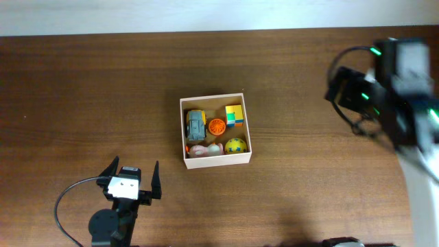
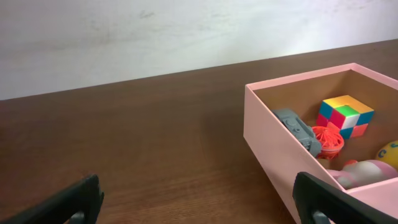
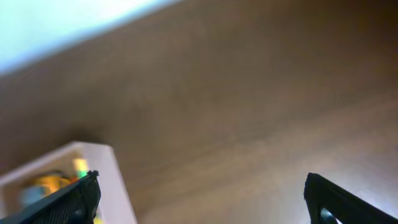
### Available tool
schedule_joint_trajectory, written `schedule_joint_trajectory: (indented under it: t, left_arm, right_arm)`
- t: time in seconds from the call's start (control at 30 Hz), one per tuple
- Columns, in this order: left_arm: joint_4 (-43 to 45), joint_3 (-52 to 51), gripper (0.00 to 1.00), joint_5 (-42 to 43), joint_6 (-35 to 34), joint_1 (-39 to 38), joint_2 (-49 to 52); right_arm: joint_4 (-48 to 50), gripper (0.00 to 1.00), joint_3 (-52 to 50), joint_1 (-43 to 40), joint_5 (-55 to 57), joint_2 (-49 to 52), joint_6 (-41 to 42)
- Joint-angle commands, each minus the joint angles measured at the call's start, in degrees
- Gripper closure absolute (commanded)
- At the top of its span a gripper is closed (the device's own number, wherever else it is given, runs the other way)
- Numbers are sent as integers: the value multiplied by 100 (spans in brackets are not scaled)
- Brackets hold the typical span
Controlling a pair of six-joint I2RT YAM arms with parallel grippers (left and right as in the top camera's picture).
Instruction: Pack container
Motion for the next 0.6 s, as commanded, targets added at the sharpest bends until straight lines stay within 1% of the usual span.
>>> schedule_joint_trajectory:
  t: [0.0,0.13,0.23,0.37,0.43,0.5,0.57]
  left_arm:
    - [35,-59,1,42,94,28,-55]
    - [35,-59,1,42,94,28,-55]
    - [35,-59,1,42,94,28,-55]
    - [35,-59,1,42,94,28,-55]
    - [35,-59,1,42,94,28,-55]
    - [35,-59,1,42,94,28,-55]
    - [35,-59,1,42,94,28,-55]
  right_arm:
    - [240,1,-459,-9,-72,-822,26]
    - [977,1,-1545,-13,-50,-2063,24]
    - [1696,1,-2614,-109,-111,-3038,26]
    - [2824,1,-4096,-389,-496,-4216,0]
    - [3486,1,-4802,-498,-852,-4739,-271]
    - [4245,1,-5578,-566,-1305,-5292,-723]
    - [4625,1,-6096,-570,-1530,-5641,-1003]
